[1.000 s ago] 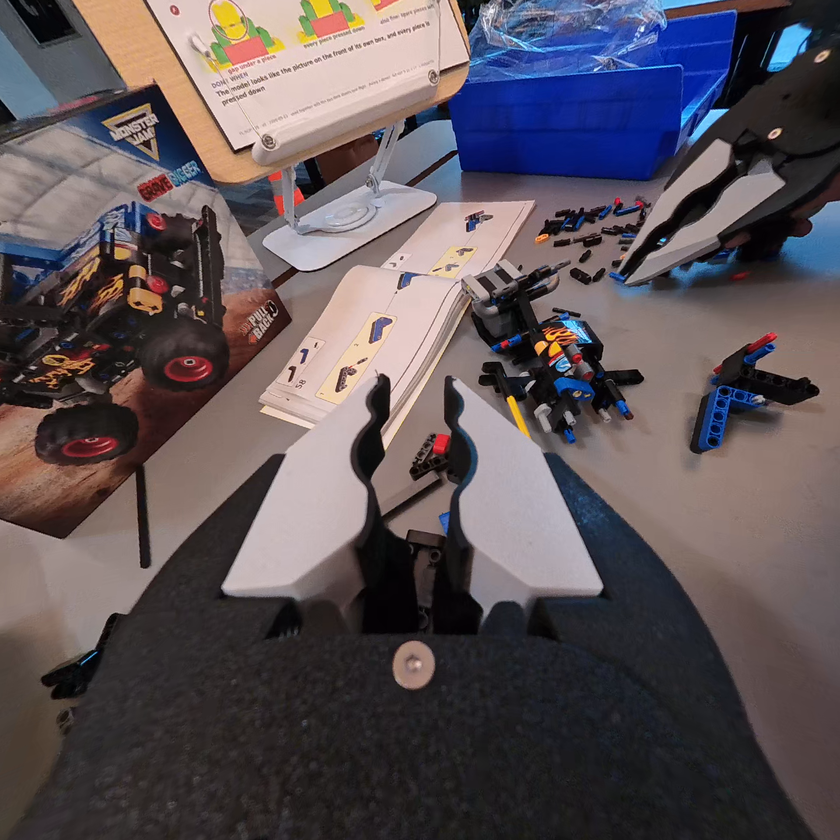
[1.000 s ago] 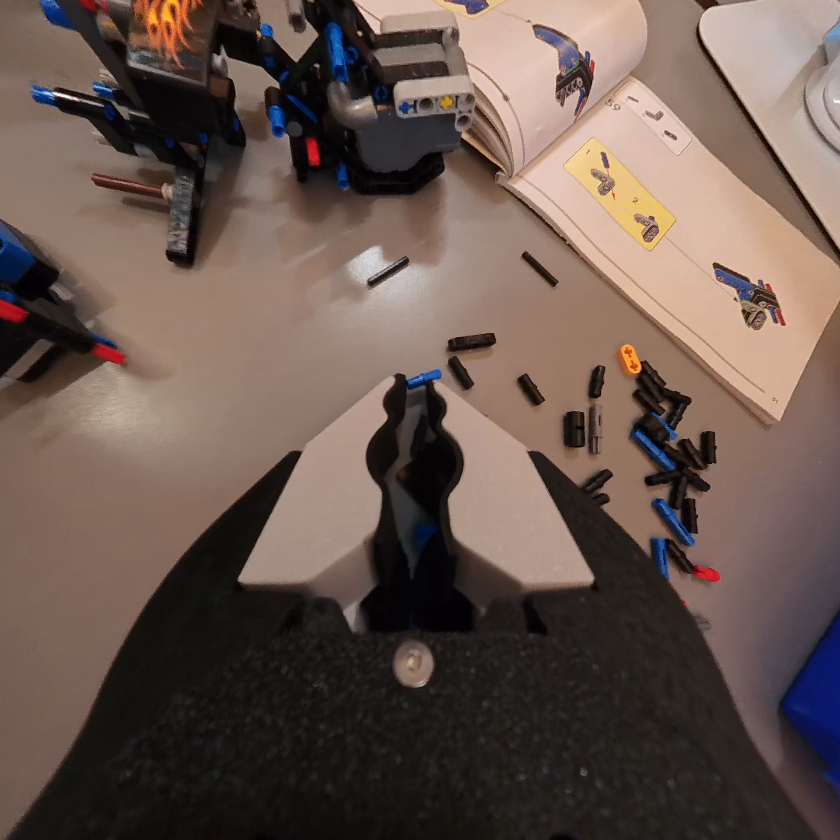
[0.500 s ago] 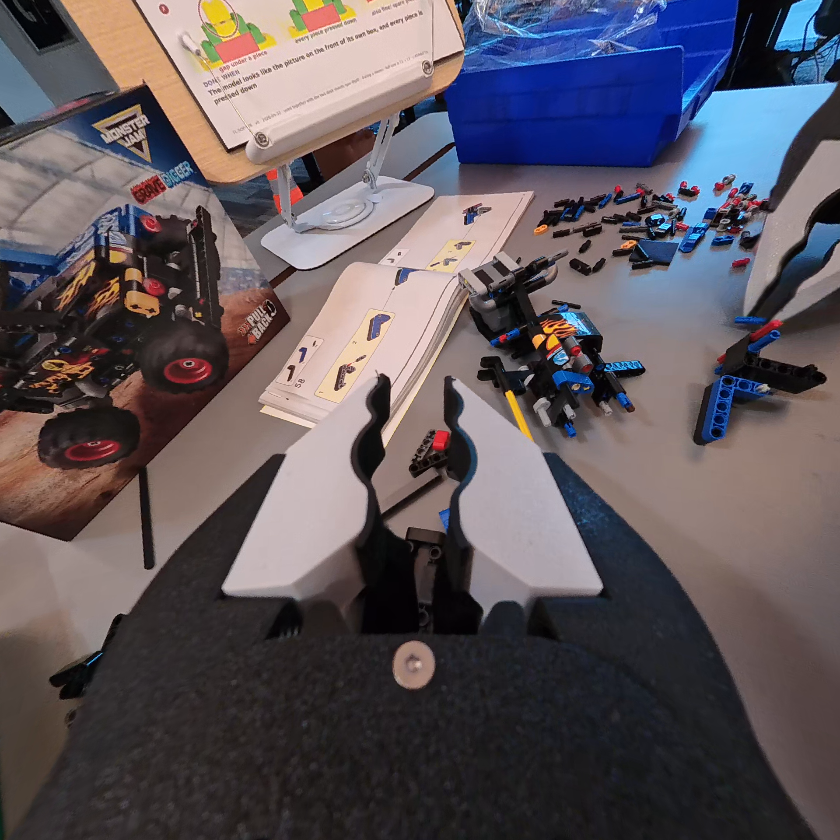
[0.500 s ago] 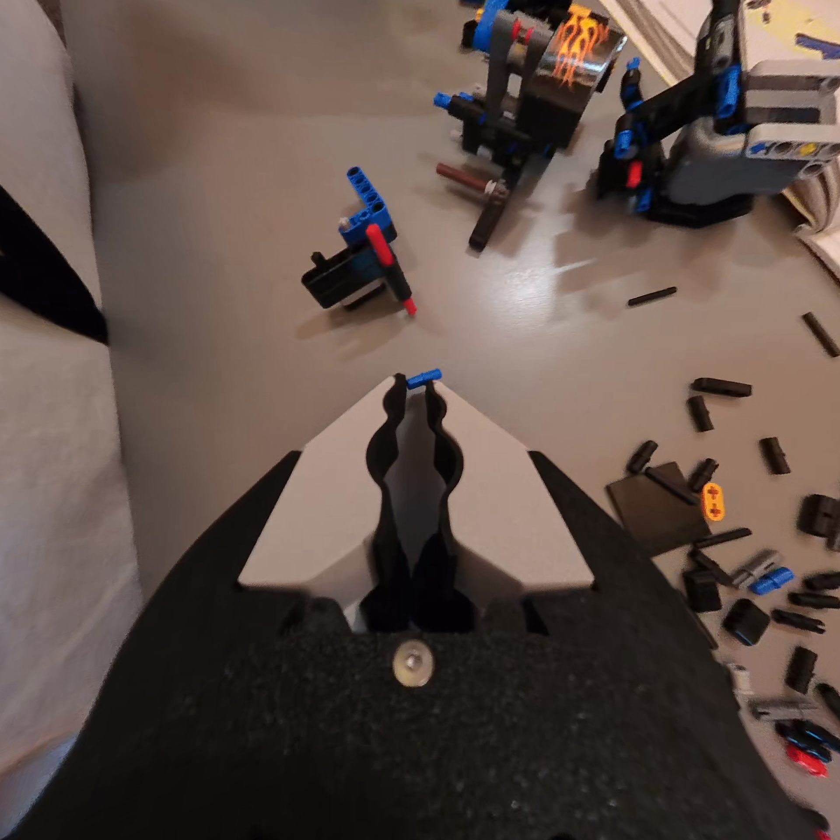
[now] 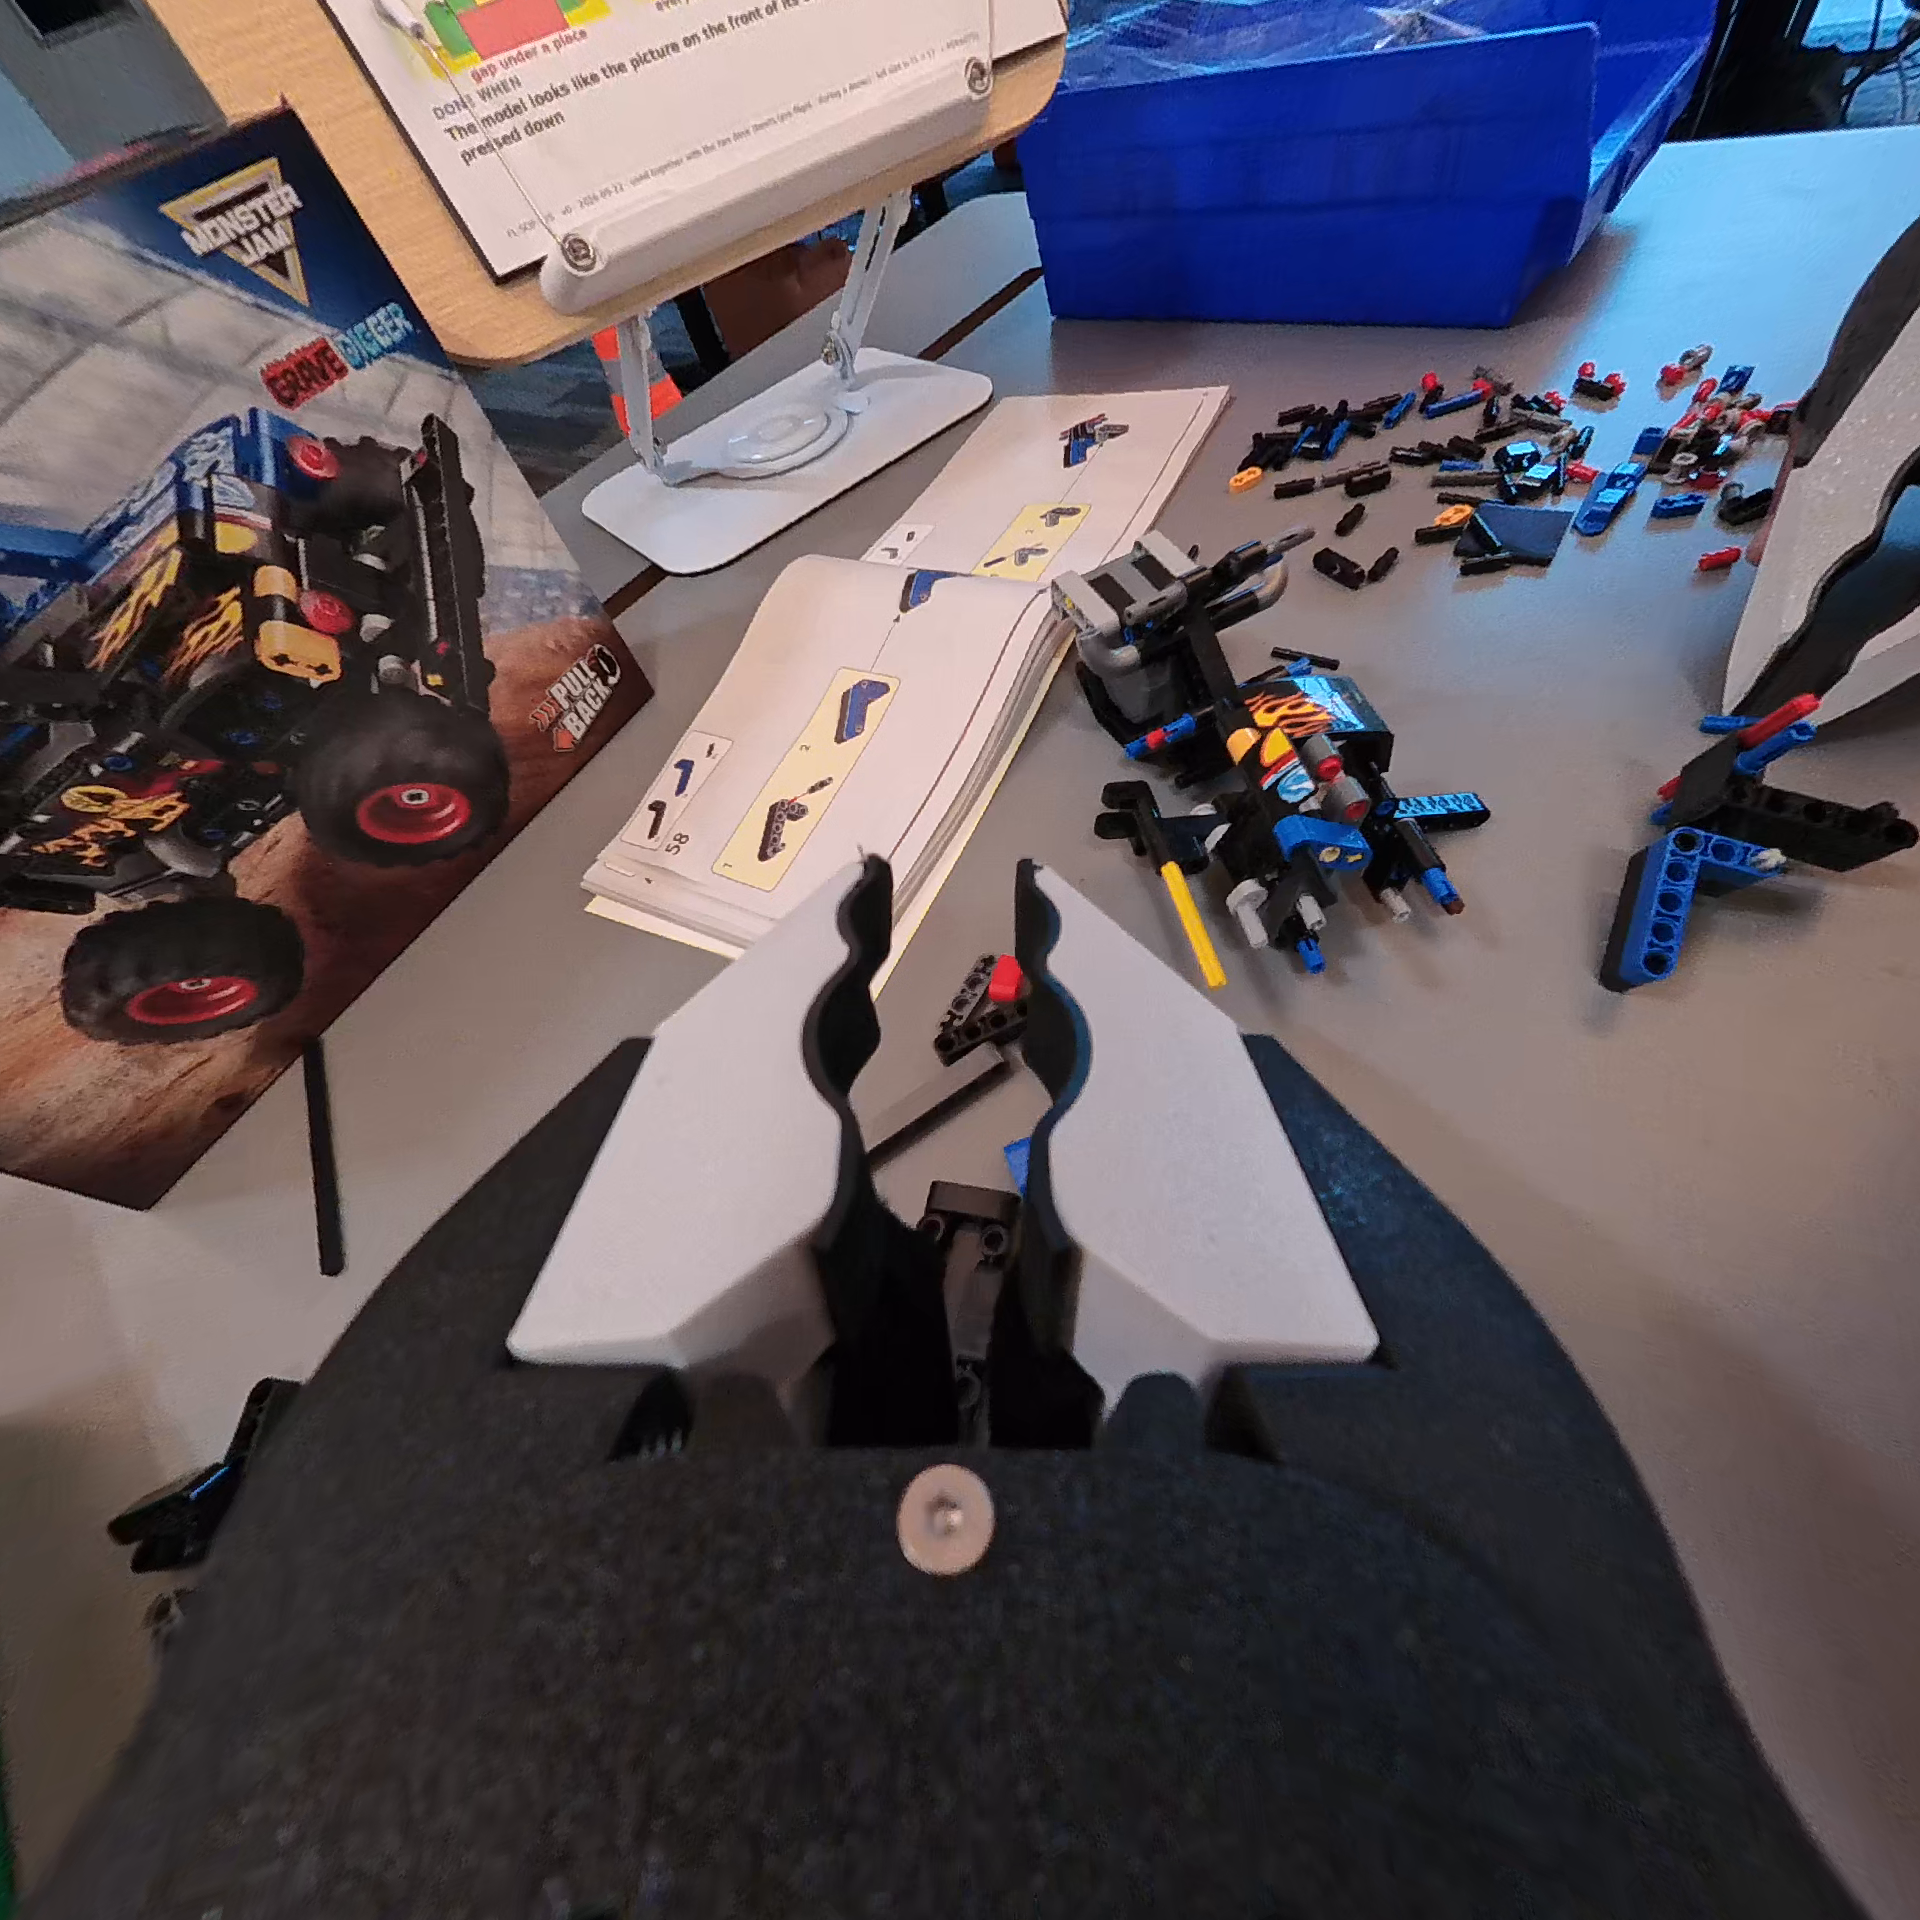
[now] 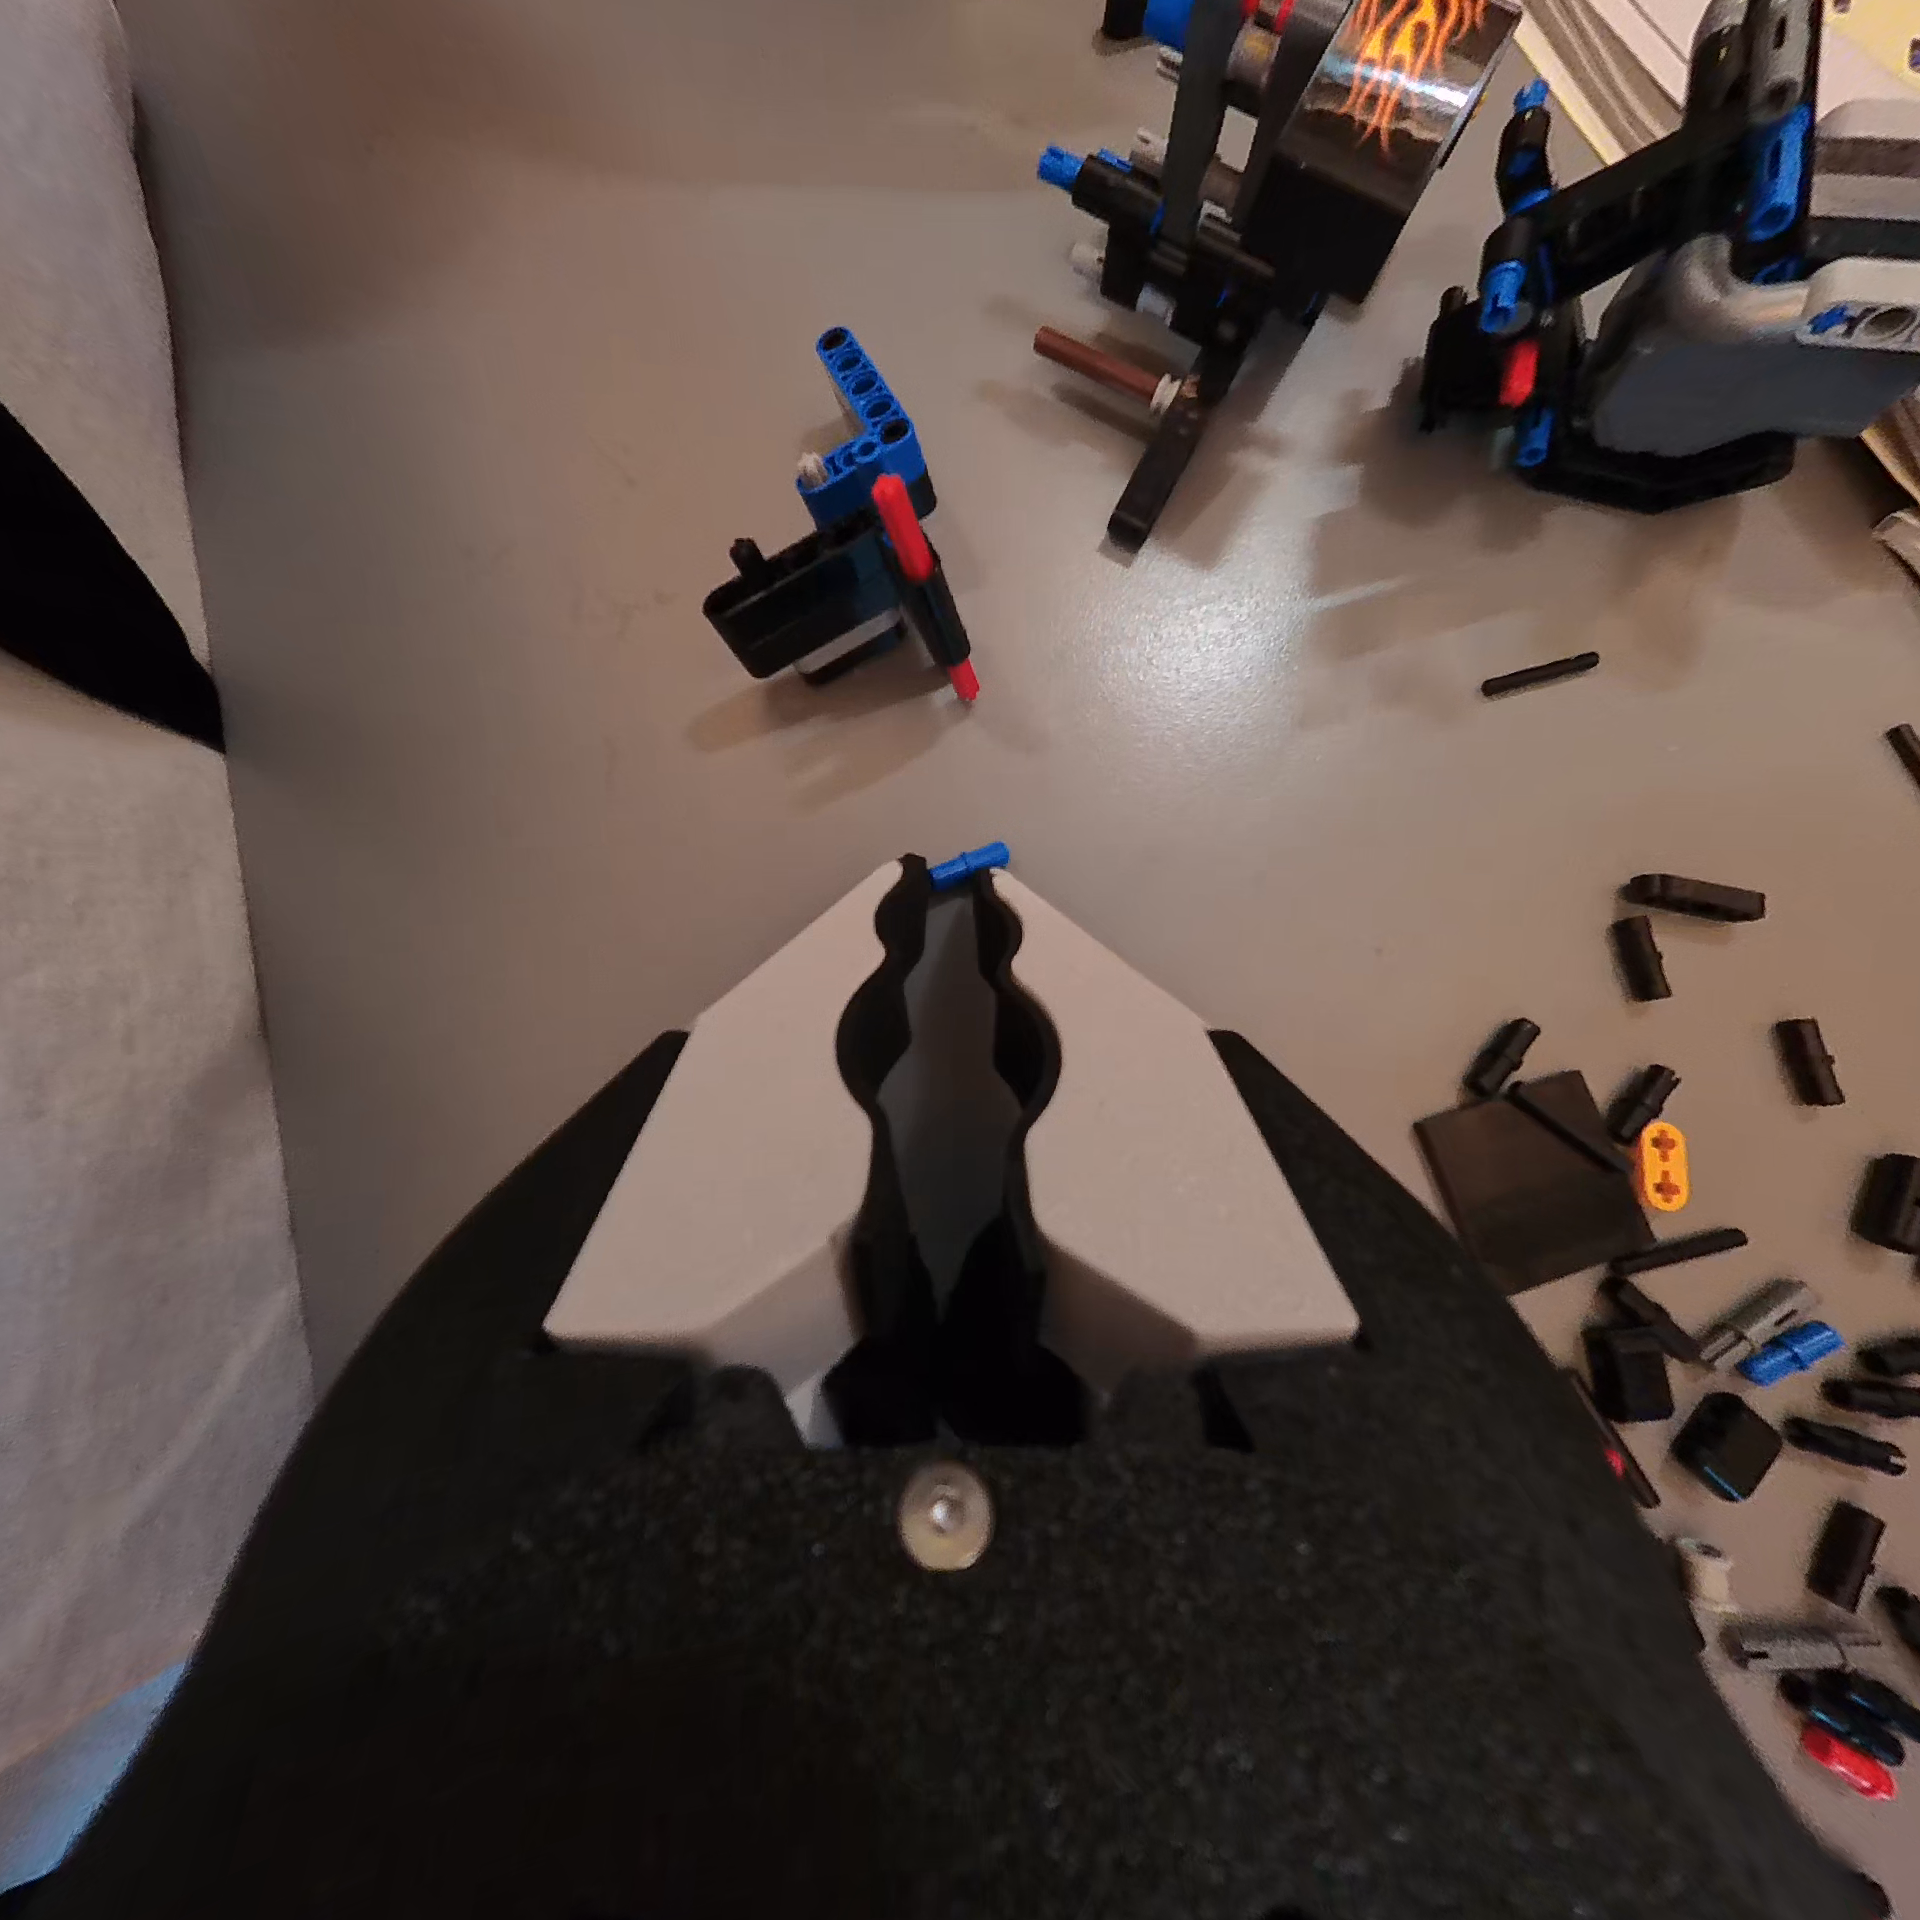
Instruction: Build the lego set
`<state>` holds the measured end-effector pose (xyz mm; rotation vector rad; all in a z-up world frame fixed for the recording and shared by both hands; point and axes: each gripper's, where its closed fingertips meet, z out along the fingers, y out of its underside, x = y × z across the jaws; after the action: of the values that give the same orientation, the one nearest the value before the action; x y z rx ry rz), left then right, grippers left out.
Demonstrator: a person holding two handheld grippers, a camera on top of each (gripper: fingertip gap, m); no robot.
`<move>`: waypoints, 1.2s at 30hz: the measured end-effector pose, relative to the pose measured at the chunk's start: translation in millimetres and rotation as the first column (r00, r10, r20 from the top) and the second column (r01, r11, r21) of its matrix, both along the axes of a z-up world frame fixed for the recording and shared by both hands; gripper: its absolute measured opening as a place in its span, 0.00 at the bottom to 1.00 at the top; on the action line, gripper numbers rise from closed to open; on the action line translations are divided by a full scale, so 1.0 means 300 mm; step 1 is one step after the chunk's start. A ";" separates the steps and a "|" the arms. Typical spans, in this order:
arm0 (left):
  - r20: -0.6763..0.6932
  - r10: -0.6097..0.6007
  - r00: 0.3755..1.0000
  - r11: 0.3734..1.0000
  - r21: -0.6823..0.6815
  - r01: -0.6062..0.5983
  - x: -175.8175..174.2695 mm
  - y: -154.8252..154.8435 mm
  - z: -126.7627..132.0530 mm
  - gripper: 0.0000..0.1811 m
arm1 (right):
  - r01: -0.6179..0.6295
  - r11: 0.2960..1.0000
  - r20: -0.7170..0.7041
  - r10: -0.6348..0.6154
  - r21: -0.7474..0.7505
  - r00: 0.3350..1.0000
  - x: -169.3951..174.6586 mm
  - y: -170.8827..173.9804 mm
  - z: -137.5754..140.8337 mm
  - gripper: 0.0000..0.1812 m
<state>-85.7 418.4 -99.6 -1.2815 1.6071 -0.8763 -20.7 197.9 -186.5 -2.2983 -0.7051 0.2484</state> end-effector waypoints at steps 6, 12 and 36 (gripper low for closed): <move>-0.035 0.059 0.998 0.996 -0.064 -0.061 -0.025 0.059 0.005 0.12 | 0.033 0.997 -0.076 -0.028 0.068 0.997 0.018 0.022 0.046 0.11; -0.283 0.159 0.946 0.856 -0.438 -0.275 -0.218 0.124 -0.018 0.15 | 0.205 0.952 -0.247 -0.147 0.229 0.958 0.128 0.081 0.181 0.21; -0.561 0.408 0.720 0.865 -0.014 -0.502 -0.415 0.279 -0.165 0.17 | 0.386 0.862 -0.321 -0.283 0.328 0.904 0.296 0.127 0.218 0.16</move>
<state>-210.3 502.0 -149.2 -2.0805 1.5233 -0.3406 68.0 236.0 -121.0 -1.9183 -0.1817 0.2209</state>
